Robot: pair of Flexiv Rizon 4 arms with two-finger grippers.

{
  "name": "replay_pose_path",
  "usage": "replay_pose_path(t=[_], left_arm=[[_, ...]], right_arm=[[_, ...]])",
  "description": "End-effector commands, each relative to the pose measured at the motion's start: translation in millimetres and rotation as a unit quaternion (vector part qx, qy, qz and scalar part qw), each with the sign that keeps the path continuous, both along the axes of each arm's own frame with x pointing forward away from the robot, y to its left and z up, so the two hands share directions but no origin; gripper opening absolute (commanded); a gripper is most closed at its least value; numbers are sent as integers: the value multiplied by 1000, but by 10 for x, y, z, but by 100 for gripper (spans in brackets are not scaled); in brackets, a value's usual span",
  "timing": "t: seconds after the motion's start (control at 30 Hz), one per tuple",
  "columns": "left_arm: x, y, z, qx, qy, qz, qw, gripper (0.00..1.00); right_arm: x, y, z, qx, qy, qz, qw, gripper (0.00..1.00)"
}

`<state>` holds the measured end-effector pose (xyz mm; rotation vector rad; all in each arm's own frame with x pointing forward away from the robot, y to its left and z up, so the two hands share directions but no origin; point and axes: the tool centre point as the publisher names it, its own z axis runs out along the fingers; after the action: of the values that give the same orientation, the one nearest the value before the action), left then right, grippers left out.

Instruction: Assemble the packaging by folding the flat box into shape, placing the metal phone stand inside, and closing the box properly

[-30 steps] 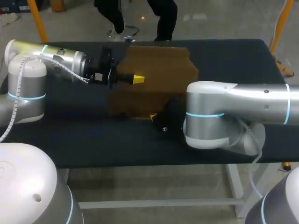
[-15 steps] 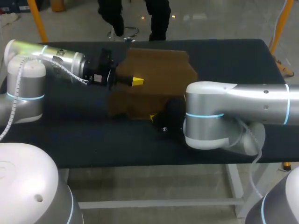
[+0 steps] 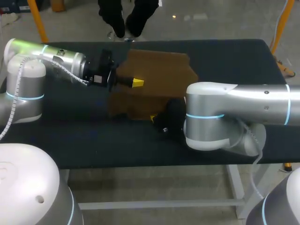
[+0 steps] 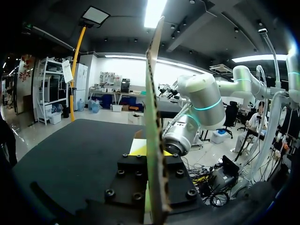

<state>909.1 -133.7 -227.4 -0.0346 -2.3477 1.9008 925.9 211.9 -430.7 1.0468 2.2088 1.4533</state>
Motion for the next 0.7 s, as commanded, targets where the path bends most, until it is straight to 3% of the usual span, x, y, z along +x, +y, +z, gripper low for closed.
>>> replay_pose_path(t=[0.03, 0.7], left_arm=[[-2, 3, -33, -1, -2, 0, 1000, 0], [5, 7, -50, -13, -7, 5, 1000, 0]], right_arm=[[24, 46, -87, -1, -1, -2, 1000, 0], [24, 46, -87, -1, -1, -2, 1000, 0]])
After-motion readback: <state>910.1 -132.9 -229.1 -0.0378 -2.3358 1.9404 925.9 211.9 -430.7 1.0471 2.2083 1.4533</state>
